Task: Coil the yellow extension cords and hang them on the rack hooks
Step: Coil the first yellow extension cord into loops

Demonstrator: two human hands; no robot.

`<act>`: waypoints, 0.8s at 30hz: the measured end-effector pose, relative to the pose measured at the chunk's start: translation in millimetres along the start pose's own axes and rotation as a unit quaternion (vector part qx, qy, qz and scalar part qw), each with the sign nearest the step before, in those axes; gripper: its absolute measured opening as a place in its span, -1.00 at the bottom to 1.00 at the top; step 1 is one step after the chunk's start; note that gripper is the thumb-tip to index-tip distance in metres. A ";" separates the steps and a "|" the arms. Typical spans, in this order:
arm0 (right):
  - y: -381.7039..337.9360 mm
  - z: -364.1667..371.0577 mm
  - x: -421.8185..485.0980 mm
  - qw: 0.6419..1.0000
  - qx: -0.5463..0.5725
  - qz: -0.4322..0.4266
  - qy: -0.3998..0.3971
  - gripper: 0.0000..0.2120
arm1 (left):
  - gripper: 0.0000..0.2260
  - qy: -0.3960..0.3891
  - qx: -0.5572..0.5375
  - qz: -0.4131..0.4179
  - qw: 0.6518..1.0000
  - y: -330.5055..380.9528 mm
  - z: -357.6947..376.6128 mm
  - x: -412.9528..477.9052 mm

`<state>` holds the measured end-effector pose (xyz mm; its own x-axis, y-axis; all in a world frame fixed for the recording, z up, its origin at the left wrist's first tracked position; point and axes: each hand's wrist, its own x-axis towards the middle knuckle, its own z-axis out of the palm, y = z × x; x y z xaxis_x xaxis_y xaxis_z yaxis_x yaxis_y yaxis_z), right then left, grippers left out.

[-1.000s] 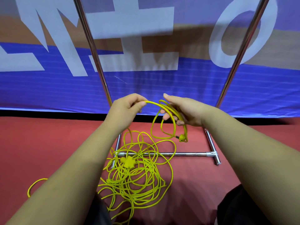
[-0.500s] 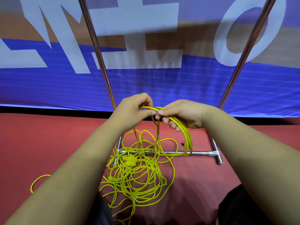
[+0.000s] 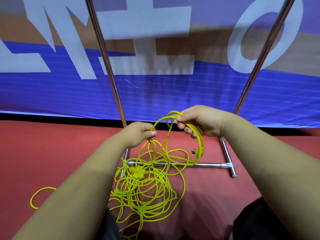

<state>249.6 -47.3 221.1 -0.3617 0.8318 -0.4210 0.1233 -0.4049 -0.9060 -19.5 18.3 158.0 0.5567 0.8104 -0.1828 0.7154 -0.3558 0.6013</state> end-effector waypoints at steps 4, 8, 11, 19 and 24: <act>-0.6 -1.3 -2.5 1.000 0.001 0.016 0.001 -0.78 | -0.85 0.095 0.110 0.056 0.988 12.2 -11.5 4.0; -3.5 -2.5 -5.0 1.000 -0.003 -0.002 0.011 -0.78 | -0.77 0.125 0.243 0.130 0.953 30.1 -18.9 5.9; -3.1 -4.3 -7.1 1.000 -0.017 0.005 -0.003 -0.80 | -0.76 0.182 0.146 0.156 0.960 29.8 -23.2 4.1; -4.0 2.2 -1.3 1.000 0.002 0.011 0.004 -0.81 | -0.76 0.171 0.030 0.126 0.977 33.7 -11.6 0.4; -8.1 8.7 4.0 0.999 0.038 0.010 -0.037 -0.90 | -0.43 0.141 -0.001 0.002 0.990 33.7 10.8 13.6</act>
<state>239.1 -44.0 227.2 -0.4279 0.7939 -0.4320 0.0614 -0.4514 -0.8902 16.8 12.3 167.4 0.4193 0.9068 0.0434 0.7124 -0.3583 0.6034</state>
